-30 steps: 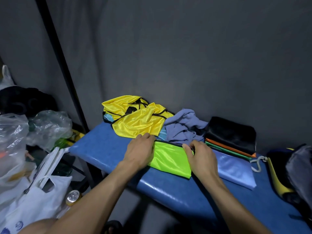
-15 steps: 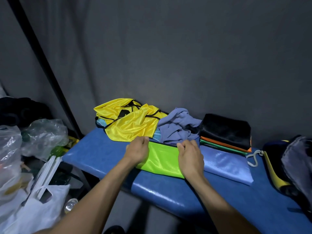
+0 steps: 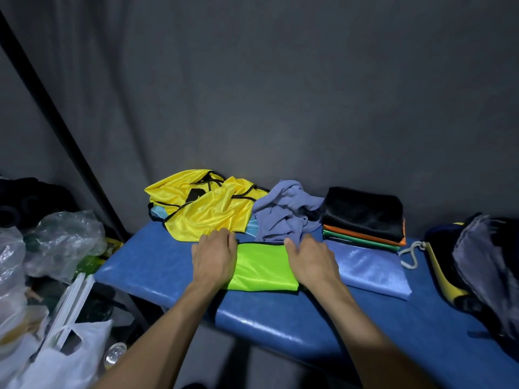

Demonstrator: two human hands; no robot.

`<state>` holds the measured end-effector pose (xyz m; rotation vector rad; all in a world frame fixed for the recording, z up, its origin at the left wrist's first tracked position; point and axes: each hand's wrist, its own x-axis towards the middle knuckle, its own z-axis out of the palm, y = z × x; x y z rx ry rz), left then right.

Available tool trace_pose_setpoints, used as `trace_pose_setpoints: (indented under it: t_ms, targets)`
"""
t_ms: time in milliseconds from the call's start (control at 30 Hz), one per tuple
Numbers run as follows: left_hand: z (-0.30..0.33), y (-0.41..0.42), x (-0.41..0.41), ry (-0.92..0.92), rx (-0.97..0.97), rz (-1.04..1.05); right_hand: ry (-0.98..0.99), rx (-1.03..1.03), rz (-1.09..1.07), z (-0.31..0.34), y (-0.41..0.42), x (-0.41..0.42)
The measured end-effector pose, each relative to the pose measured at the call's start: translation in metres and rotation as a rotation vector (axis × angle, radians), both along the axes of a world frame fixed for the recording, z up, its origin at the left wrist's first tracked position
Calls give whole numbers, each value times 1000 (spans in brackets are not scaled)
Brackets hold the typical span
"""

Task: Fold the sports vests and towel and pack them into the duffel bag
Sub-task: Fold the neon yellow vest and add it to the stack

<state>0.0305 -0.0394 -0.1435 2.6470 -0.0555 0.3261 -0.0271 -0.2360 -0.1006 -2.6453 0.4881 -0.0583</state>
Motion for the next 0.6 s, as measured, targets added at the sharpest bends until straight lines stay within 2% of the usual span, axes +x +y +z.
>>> trace_pose_setpoints:
  t_ms: [167,333,500,600]
  targets:
    - [-3,6,-2,-26,-96,-112,-43,177,-55,2,-2,-2]
    - [-3,11,-5,20,-84,-170,-103,503,-101,2,-3,-8]
    - [2,8,-15,7,-84,-145,-172,442,-119,-5,0,-10]
    - [3,6,-24,-12,-129,-173,-200,479,-129,-11,3,-13]
